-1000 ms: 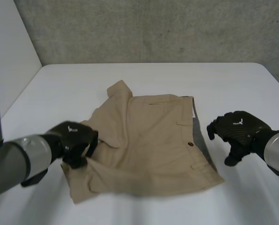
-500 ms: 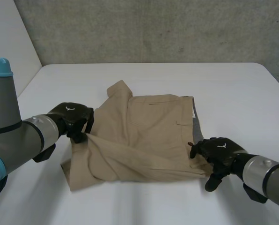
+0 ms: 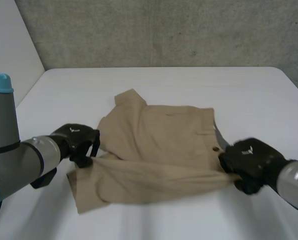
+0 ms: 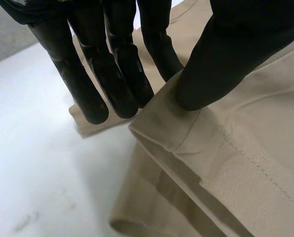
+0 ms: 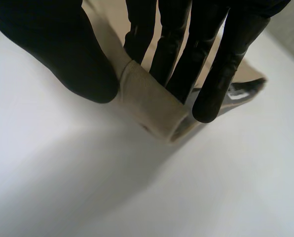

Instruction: Fold the shorts.

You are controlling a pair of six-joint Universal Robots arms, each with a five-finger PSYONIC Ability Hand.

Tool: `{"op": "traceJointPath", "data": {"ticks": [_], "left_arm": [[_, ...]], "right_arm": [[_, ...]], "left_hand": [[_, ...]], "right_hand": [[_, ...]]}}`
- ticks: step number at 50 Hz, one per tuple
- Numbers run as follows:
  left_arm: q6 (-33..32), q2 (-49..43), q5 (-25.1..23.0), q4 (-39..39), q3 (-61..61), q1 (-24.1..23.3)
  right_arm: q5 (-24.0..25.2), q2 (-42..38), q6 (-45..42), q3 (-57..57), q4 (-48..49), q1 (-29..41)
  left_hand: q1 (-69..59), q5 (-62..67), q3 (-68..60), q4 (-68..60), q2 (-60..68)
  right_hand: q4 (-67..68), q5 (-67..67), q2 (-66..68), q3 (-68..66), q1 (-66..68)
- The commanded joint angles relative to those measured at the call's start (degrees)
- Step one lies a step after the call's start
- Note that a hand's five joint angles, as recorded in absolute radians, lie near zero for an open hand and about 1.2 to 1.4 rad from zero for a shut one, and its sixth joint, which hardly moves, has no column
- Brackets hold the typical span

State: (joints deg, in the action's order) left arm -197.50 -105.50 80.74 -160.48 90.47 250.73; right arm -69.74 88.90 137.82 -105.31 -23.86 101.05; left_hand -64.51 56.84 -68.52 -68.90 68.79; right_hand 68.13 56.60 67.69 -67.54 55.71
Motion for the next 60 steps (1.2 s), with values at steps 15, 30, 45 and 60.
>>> {"op": "traceJointPath", "data": {"ticks": [15,30,45,60], "left_arm": [[0.0,0.0,-0.2,-1.2,-4.3,-0.6],[0.5,-24.6,5.1,-14.2,-32.4,-4.0],[-4.5,-44.4,10.1,-28.5,-49.8,-7.6],[-4.6,-30.6,10.5,-48.8,-32.2,-10.4]], "right_arm": [[0.2,-4.7,-3.8,10.7,-6.8,-4.5],[-13.2,-27.9,5.8,33.2,11.4,5.3],[-20.9,-42.1,5.6,40.1,32.0,7.3],[-25.2,-26.2,15.8,32.8,36.9,8.7]], "left_hand": [[-15.5,13.2,-11.5,-11.1,11.2],[-15.5,13.2,-11.5,-11.1,11.2],[5.2,-7.5,9.2,9.6,-9.5],[54.3,-56.6,58.3,58.7,-58.6]], "right_hand": [[11.9,13.4,12.3,-12.5,24.3],[11.9,13.4,12.3,-12.5,24.3],[2.4,4.0,2.9,-3.0,14.9],[-58.1,-56.6,-57.7,57.5,-45.7]]}}
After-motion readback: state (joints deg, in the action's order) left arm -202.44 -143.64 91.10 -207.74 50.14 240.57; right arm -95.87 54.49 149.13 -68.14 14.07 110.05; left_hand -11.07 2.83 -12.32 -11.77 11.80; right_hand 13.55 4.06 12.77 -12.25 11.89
